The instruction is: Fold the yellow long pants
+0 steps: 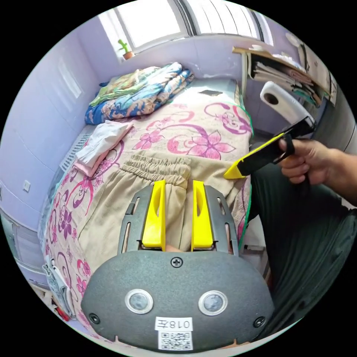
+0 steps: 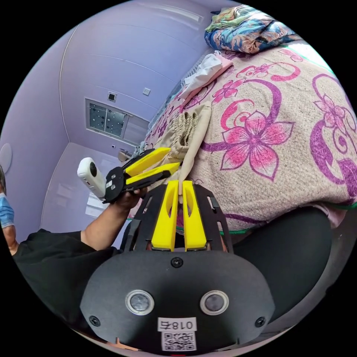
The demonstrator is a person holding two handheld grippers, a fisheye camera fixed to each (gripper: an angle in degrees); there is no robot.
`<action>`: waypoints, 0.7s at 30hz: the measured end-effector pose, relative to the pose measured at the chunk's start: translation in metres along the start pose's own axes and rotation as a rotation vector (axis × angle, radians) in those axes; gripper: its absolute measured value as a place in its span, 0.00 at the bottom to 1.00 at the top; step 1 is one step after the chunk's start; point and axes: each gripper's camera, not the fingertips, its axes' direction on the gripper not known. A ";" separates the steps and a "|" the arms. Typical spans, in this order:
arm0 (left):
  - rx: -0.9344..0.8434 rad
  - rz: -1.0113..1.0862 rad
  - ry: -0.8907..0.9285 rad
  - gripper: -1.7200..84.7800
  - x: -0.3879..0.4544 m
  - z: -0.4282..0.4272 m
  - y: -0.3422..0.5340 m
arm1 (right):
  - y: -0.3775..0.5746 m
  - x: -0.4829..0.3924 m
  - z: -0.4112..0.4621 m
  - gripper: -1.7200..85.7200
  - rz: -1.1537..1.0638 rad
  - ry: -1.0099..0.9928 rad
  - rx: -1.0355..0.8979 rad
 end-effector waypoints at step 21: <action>0.917 -1.231 0.054 0.08 -0.303 -0.219 0.563 | 0.006 -0.033 -0.019 0.03 -0.071 0.109 -0.033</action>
